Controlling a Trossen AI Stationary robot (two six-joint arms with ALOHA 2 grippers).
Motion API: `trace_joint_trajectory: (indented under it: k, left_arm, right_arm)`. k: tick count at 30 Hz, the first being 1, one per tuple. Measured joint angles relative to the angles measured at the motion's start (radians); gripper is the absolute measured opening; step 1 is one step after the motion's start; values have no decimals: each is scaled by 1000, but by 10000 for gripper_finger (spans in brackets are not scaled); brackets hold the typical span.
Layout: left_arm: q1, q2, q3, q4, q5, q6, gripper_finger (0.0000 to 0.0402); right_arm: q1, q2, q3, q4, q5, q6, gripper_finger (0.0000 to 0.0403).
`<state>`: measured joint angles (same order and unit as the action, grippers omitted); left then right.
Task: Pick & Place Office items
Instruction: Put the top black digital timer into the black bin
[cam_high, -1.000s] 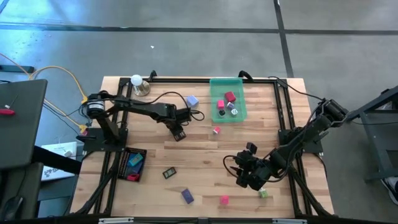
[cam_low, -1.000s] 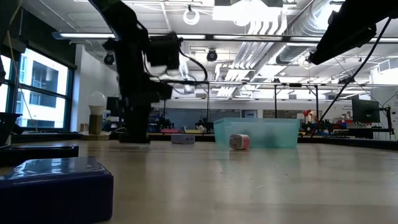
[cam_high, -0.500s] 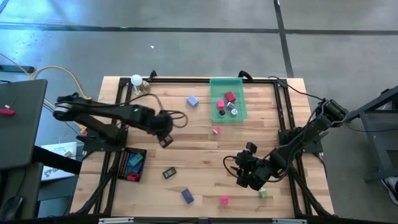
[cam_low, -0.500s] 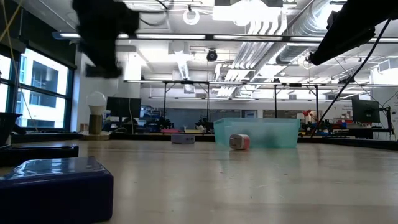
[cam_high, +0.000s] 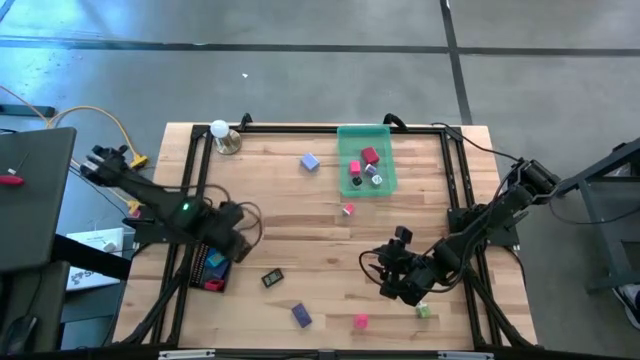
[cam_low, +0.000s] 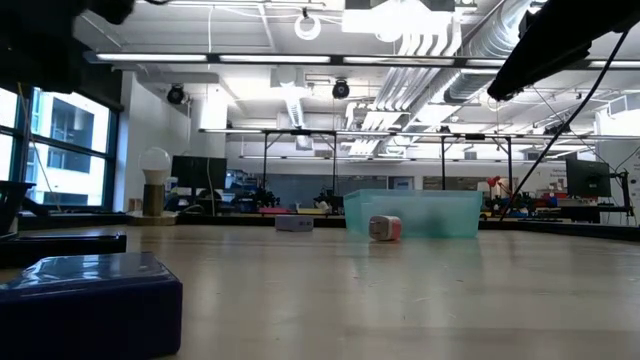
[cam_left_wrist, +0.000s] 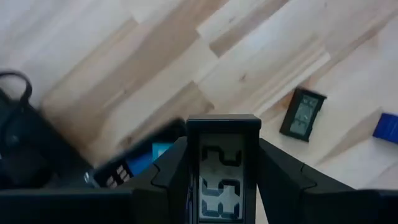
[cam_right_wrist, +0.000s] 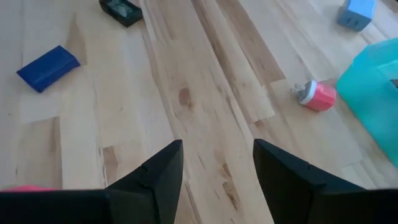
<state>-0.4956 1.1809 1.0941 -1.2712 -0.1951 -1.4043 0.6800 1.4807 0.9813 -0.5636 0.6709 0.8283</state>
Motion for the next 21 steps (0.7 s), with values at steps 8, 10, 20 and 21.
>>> trace_joint_trajectory:
  k: [8, 10, 20, 21]
  left_arm:
    - [-278, -1, -47, 1, -68, -326, 137]
    - [-335, -1, -70, 1, -68, -403, 137]
    - [-416, -1, -227, 100, -67, -540, 137]
    - [-412, -1, -246, 121, -67, -529, 137]
  right_arm:
    - [0, 0, 0, 0, -3, -21, 183]
    - [0, 0, 0, 0, -4, -21, 183]
    - [0, 0, 0, 11, -4, -12, 183]
    - [0, 0, 0, 16, -4, -12, 183]
